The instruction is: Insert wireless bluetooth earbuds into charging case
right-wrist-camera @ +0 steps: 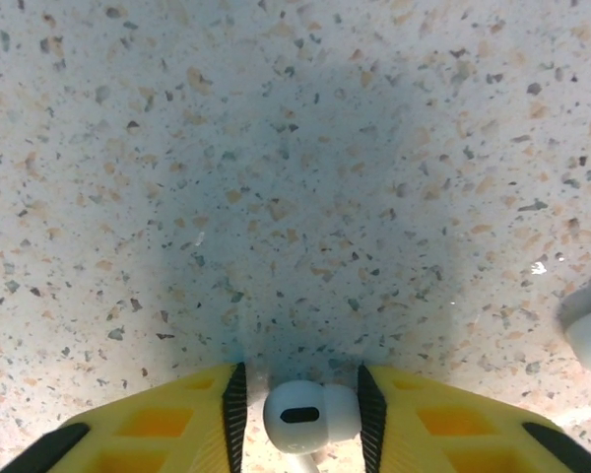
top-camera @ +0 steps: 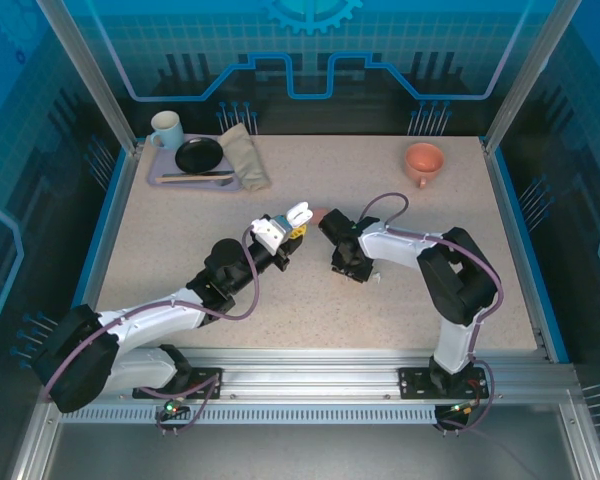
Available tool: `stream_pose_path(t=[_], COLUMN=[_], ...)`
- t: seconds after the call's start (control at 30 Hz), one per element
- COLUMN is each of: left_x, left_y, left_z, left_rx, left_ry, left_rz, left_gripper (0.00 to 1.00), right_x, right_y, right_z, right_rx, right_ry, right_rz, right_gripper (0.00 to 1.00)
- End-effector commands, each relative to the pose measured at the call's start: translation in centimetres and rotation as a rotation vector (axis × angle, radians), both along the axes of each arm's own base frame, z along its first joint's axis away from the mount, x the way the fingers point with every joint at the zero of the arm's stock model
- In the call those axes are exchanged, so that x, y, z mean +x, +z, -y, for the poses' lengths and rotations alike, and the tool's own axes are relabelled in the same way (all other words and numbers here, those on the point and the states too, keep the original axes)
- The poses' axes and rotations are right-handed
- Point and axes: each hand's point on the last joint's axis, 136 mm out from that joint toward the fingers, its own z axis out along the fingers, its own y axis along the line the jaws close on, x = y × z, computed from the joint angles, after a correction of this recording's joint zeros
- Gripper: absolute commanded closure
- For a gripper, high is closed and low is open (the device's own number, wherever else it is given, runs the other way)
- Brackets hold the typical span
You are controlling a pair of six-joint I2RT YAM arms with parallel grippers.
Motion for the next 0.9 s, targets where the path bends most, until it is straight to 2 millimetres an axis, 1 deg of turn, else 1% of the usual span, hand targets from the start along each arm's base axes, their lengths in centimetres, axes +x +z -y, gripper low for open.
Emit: stream_pose_path(t=[0.0,0.1,0.23,0.3,0.4,0.53,0.7,0.8,0.87], left_x=[0.3,0.3,0.3,0.2,0.2,0.0,0.0,0.0,0.0], left_y=[2.5,2.5,2.7,2.8,3.0,3.4,4.1,4.6,4.8], left_z=[0.0,0.0,0.1,0.1,0.0,-0.2,-0.2,-0.1,0.0], left_rx=[-0.047,-0.047,-0.047,-0.048,-0.049,-0.046,-0.053,-0.060,-0.058], left_ry=[0.005,0.003,-0.001,-0.002,-0.001,0.002,0.002,-0.004,-0.007], left_rz=[0.040,0.037,0.037,0.038,0.040,0.046,0.051,0.056,0.060], left_gripper=[1.00,1.00,1.00,1.00,1.00,1.00,1.00,1.00,1.00], right_x=[-1.1,-1.2,-1.2,-1.0,-0.4,0.6,1.9,2.7,3.2], right_y=[-2.1,-2.1,-1.6,-1.2,0.2,3.2,8.0,11.6,14.4], right_z=[1.3,1.4,1.6,1.6,1.5,1.6,1.8,1.6,1.4], right_rx=[-0.027,-0.026,-0.016,-0.011,0.002,0.000,-0.005,0.014,0.031], right_ry=[0.005,0.010,0.020,0.031,0.067,0.134,0.212,0.257,0.286], right_rz=[-0.052,-0.050,-0.021,0.003,0.070,0.188,0.343,0.461,0.548], right_gripper=[0.68,0.71,0.73,0.75,0.76,0.76,0.76,0.76,0.76])
